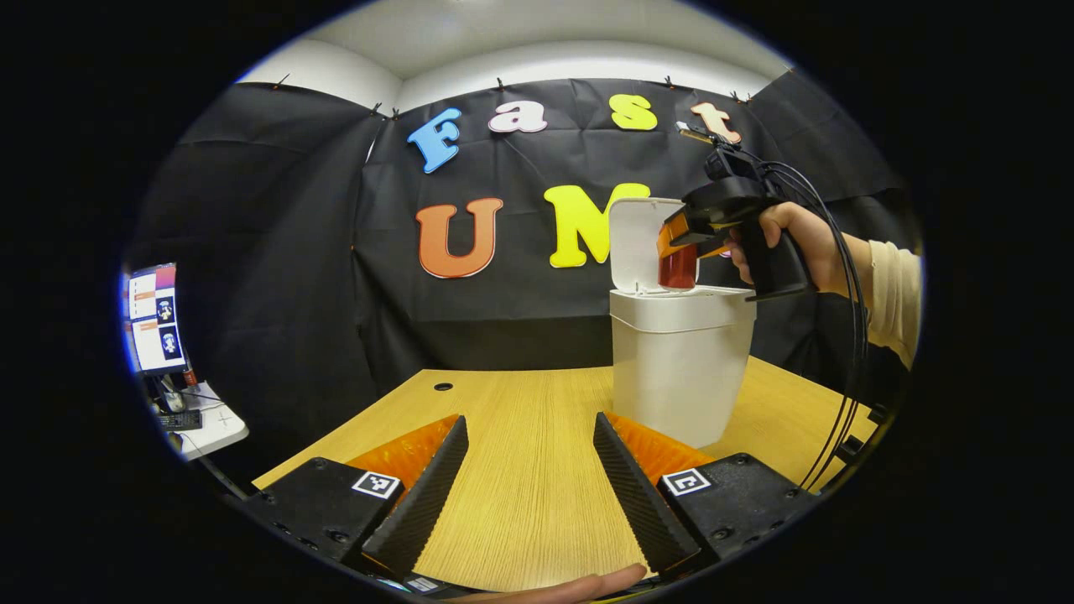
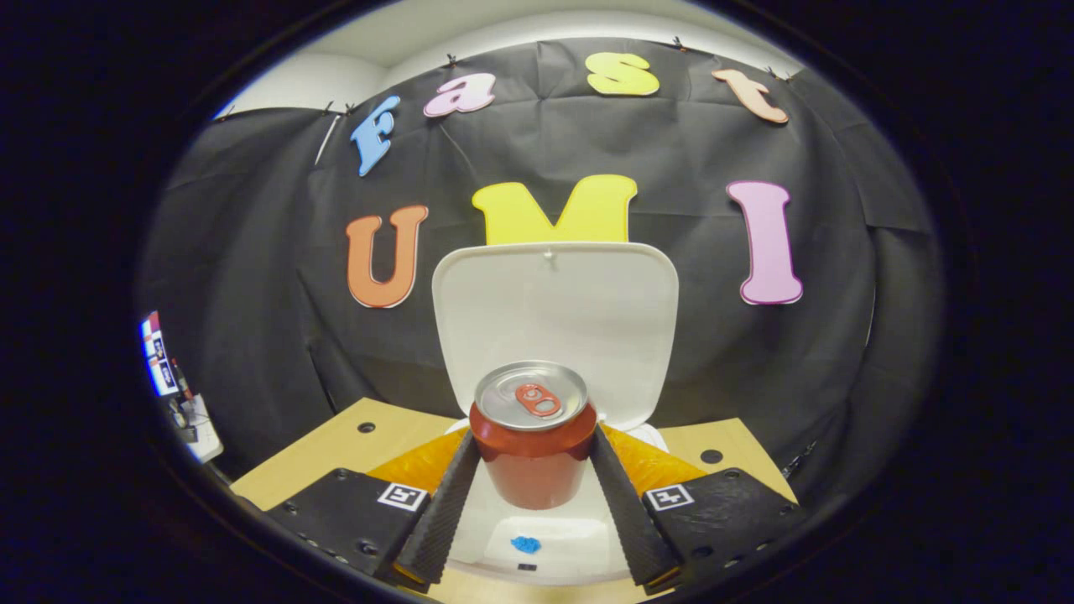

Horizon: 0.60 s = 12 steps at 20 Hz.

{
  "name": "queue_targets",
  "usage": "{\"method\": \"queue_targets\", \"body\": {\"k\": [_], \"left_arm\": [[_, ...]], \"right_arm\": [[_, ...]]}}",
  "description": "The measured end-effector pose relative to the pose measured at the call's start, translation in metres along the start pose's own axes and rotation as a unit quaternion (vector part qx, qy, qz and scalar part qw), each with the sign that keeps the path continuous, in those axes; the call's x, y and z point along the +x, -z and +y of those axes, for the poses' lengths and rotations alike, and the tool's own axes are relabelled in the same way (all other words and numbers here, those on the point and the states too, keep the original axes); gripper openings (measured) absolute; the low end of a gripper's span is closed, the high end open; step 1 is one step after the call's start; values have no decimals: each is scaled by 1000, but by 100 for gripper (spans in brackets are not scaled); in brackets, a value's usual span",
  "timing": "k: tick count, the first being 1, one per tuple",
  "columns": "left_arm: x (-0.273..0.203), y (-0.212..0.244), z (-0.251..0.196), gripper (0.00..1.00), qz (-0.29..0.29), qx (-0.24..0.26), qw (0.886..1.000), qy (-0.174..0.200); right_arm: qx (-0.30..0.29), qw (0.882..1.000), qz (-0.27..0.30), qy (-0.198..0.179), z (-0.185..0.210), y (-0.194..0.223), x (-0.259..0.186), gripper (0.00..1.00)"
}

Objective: Press the lid of the desktop garbage bin to open it, pick up the crumpled paper on the desktop and throw it into the bin, then pick up the pop can on the desktop and drop it into the bin, and finally close the garbage bin lid.

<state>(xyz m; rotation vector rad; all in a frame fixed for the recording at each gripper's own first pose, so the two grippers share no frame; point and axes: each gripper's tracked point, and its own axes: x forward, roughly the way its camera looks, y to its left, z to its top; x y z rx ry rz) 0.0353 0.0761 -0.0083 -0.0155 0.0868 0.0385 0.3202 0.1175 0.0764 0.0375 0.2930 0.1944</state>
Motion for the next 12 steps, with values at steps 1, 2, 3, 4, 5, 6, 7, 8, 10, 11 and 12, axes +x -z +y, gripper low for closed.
{"method": "queue_targets", "body": {"k": [1, 2, 3, 4, 5, 6, 7, 8, 10, 11, 12], "left_arm": [[1, 0, -1, 97, 0, 1, 1000, 1], [0, 1, 1, 97, 1, 1, 1000, 0], [-1, 2, 2, 97, 2, 1, 1000, -1], [0, 1, 2, 97, 2, 0, 1000, -1], [1, 1, 2, 97, 3, 0, 1000, -1], [1, 2, 4, 97, 3, -1, 1000, -2], [2, 3, 5, 97, 4, -2, 1000, -3], [1, 3, 5, 97, 6, -3, 1000, -3], [2, 4, 8, 97, 7, -3, 1000, -6], [3, 3, 9, 97, 7, -3, 1000, -6], [3, 4, 10, 97, 9, -5, 1000, -6]], "right_arm": [[-1, 1000, -1, -1, 1, -2, -1, 80], [-2, 1000, -3, -1, 1, -5, -2, 80], [-3, 1000, -5, -1, 3, -7, -3, 80], [-5, 1000, -6, -1, 4, -9, -4, 80], [-6, 1000, -8, 0, 4, -11, -5, 80], [-7, 1000, -10, 0, 6, -14, -4, 79], [-9, 1000, -10, -3, 8, -16, -5, 79], [-9, 1000, -13, -4, 10, -19, -5, 80], [-11, 1000, -19, -4, 12, -27, -6, 79], [-11, 1000, -23, -5, 14, -30, -6, 81], [-12, 1000, -26, -5, 15, -35, -6, 81]]}}
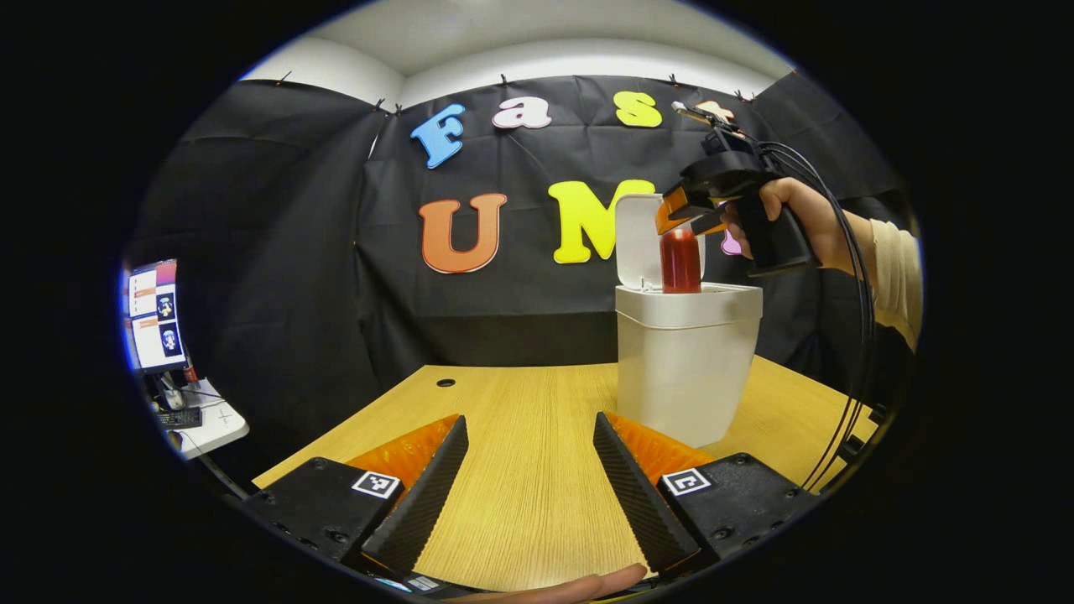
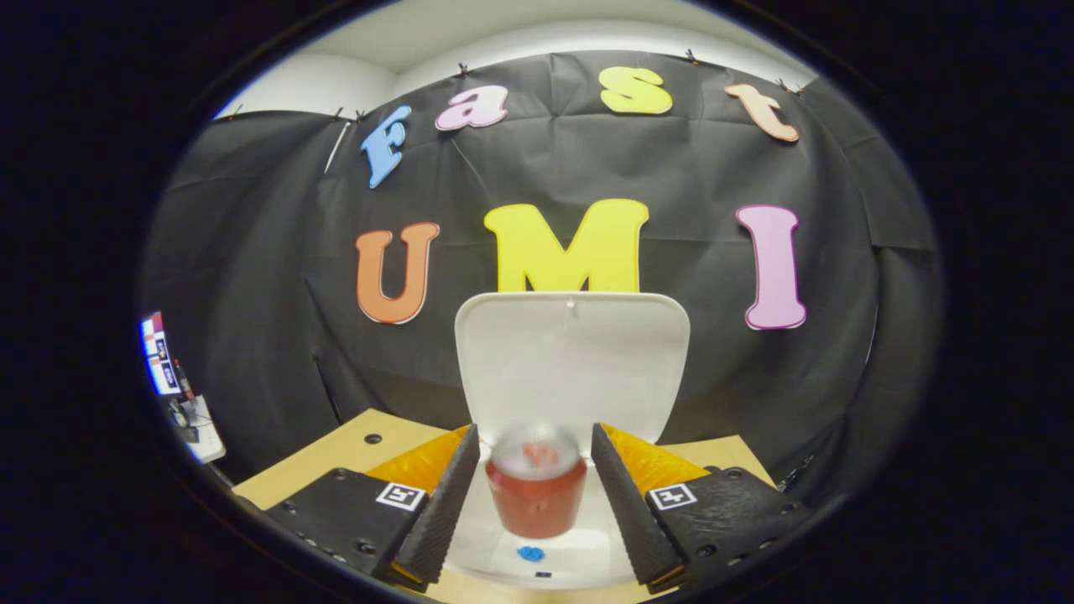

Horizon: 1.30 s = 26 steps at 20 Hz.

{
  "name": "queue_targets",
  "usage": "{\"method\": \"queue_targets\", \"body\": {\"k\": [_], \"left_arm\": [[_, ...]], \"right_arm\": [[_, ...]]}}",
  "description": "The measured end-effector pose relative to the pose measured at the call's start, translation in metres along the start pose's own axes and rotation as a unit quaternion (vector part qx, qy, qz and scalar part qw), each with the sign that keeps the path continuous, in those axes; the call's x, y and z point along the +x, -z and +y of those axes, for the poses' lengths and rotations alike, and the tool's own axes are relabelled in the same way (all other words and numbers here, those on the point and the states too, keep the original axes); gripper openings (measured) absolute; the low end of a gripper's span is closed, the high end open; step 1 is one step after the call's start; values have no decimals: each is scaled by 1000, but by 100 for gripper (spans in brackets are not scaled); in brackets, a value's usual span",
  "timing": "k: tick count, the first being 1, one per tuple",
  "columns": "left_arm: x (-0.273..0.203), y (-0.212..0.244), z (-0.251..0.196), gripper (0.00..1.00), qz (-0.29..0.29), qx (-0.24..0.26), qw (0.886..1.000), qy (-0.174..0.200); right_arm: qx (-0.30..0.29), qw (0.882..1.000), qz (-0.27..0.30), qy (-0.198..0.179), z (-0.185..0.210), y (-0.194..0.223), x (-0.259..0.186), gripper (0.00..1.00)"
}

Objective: Press the lid of the desktop garbage bin to open it, pick up the crumpled paper on the desktop and throw it into the bin, then pick up the pop can on the desktop and drop it into the bin, and finally close the garbage bin lid.

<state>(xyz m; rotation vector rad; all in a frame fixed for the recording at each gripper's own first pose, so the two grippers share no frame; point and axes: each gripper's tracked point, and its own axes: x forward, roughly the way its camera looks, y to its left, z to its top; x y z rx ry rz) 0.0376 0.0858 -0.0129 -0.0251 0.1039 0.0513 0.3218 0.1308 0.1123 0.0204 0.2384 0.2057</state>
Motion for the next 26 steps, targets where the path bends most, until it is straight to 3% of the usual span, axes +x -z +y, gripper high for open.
{"method": "queue_targets", "body": {"k": [9, 16, 23, 26], "left_arm": [[2, 3, 17, 97, 11, -13, 1000, -21], [-6, -5, 11, 98, 0, -7, 1000, -12], [-7, -7, 12, 98, -1, -10, 1000, -10], [-8, -11, 9, 97, -7, -11, 1000, -5]], "right_arm": [[20, 999, -44, 6, 6, -60, 2, 82], [22, 996, -84, 23, -3, -113, 24, 82], [16, 995, -90, 38, -13, -121, 60, 83], [11, 996, -68, 47, -18, -112, 70, 83]]}}
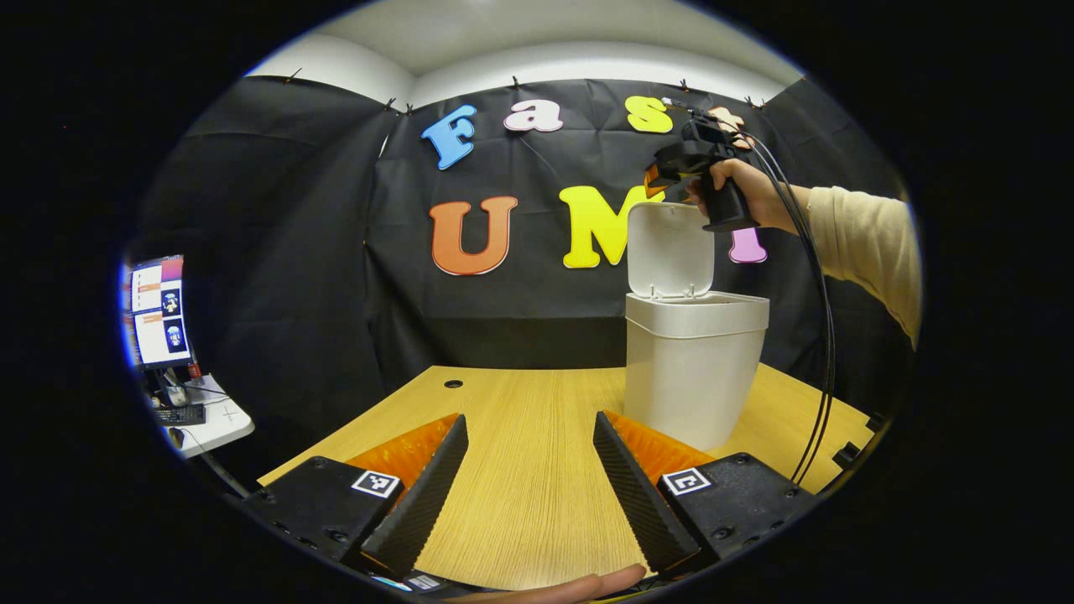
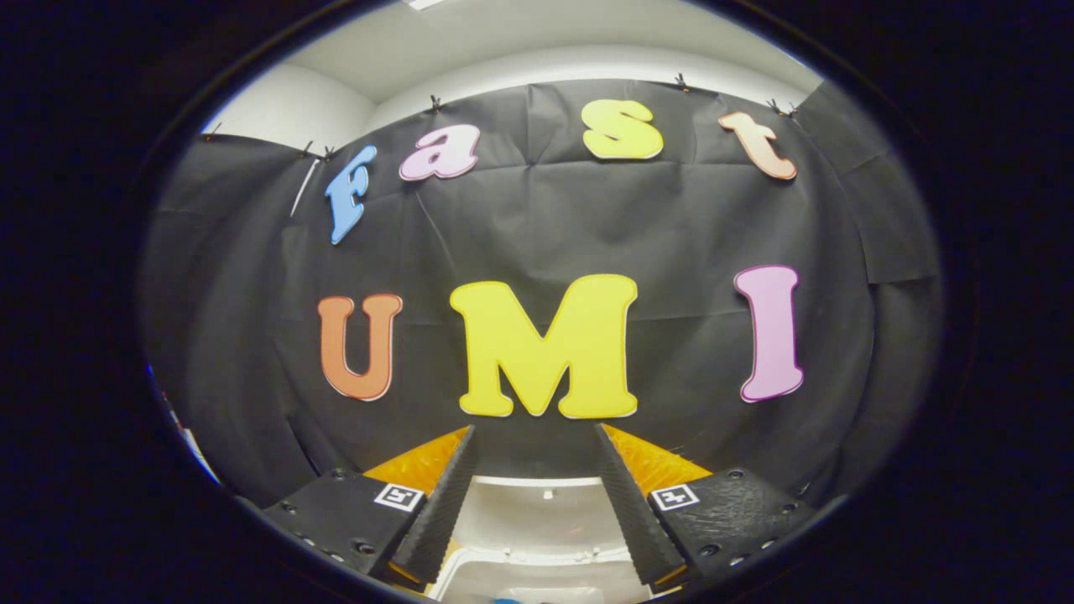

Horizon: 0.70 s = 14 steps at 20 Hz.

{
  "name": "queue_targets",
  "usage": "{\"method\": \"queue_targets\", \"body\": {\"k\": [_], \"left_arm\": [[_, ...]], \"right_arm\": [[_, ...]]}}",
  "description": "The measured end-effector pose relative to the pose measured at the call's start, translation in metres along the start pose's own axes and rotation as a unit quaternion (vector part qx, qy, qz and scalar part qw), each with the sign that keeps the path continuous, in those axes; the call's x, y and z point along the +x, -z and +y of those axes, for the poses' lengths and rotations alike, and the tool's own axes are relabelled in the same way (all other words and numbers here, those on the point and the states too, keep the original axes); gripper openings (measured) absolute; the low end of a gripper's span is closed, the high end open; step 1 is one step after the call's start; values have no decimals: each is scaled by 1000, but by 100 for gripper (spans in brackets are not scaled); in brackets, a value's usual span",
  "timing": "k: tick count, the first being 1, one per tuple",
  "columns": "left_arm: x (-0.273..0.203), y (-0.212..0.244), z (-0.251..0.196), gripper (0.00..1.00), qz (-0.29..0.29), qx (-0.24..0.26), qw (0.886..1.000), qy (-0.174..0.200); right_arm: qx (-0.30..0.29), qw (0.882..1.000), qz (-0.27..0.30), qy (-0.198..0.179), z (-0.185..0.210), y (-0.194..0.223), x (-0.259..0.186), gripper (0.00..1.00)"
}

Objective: Press the lid of the desktop garbage bin to open it, pick up the crumpled paper on the desktop and throw it into the bin, then pick up the pop can on the desktop and drop it into the bin, and finally close the garbage bin lid.

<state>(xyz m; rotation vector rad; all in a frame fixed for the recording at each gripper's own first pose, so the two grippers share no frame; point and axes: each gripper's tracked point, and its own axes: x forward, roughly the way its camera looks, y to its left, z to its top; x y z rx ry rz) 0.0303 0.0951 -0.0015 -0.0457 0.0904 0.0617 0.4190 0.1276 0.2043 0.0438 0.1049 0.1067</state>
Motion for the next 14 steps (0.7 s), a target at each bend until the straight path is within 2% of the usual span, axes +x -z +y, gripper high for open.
{"method": "queue_targets", "body": {"k": [5, 14], "left_arm": [[-2, -1, -4, 97, -1, 3, 1000, 6], [-8, -9, -1, 97, -14, 14, 1000, -5]], "right_arm": [[3, 1000, 22, -6, -2, 8, -4, 84], [6, 999, 46, -14, -5, 26, -38, 87]]}}
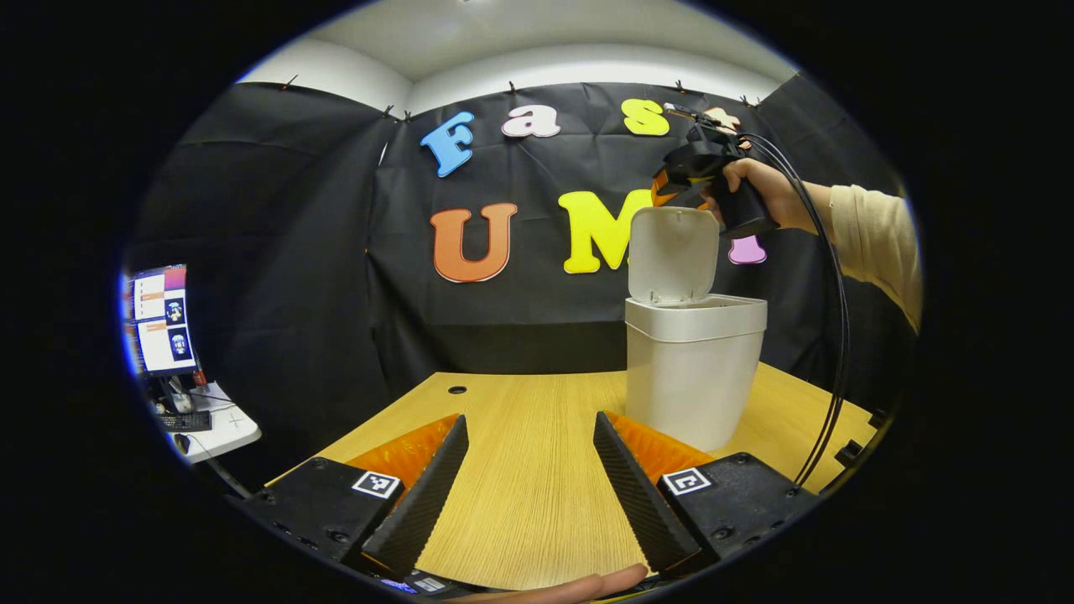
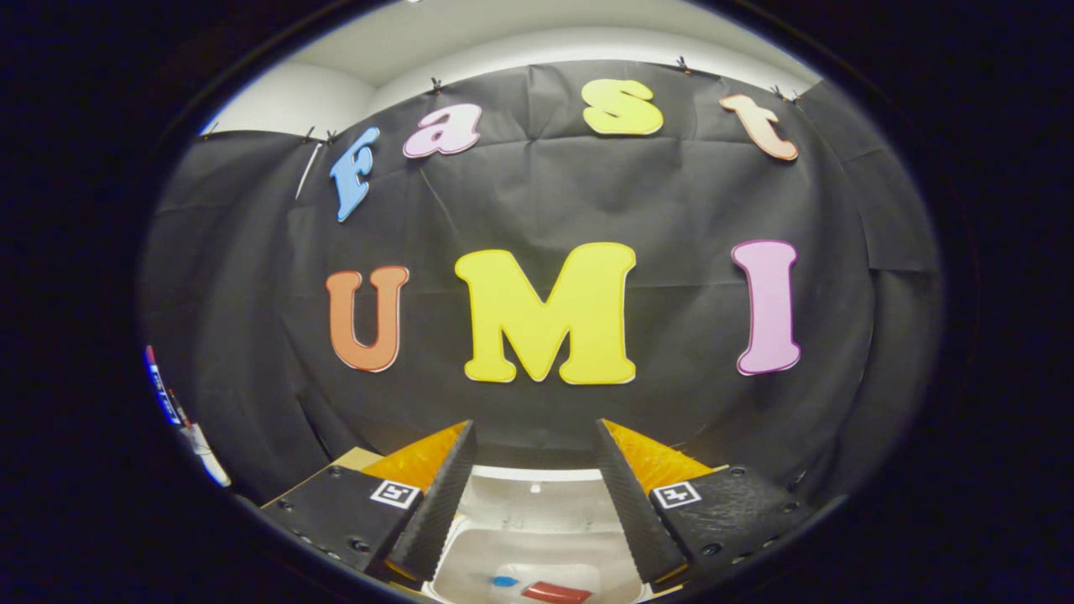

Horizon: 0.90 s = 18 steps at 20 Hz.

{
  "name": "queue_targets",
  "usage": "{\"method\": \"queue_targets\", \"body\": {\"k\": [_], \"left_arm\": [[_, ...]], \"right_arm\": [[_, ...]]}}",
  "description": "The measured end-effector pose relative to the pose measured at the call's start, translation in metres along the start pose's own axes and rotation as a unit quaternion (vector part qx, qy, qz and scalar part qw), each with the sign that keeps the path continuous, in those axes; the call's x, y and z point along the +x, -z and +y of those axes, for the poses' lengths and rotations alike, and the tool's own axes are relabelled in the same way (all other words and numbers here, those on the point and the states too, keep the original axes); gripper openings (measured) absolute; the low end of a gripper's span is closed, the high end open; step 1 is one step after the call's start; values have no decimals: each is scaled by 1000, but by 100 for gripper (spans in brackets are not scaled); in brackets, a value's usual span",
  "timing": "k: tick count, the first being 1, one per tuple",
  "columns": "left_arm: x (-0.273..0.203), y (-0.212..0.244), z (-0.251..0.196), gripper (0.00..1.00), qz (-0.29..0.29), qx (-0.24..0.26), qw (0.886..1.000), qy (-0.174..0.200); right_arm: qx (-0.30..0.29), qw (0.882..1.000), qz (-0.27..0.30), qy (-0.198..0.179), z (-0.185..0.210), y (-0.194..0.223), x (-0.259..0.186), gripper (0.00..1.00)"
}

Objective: Press the lid of the desktop garbage bin to open it, pick up the crumpled paper on the desktop and throw it into the bin, then pick up the pop can on the desktop and drop it into the bin, and finally close the garbage bin lid.

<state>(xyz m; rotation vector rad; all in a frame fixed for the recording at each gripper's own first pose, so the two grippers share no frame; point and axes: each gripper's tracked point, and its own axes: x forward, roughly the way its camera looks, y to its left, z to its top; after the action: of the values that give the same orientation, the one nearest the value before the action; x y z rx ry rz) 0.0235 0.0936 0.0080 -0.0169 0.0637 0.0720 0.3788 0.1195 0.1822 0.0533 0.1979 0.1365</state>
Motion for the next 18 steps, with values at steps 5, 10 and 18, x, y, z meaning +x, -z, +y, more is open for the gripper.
{"method": "queue_targets", "body": {"k": [5, 10, 18], "left_arm": [[-4, -4, -6, 97, -5, -4, 1000, 12], [-6, 1, 2, 97, 5, -10, 1000, 4], [-3, 2, 4, 97, 6, -7, 1000, 2]], "right_arm": [[-12, 999, 30, -6, -1, 29, -18, 85], [-8, 998, 58, -22, 1, 71, -36, 86], [-27, 995, 85, -49, 23, 143, -36, 89]]}}
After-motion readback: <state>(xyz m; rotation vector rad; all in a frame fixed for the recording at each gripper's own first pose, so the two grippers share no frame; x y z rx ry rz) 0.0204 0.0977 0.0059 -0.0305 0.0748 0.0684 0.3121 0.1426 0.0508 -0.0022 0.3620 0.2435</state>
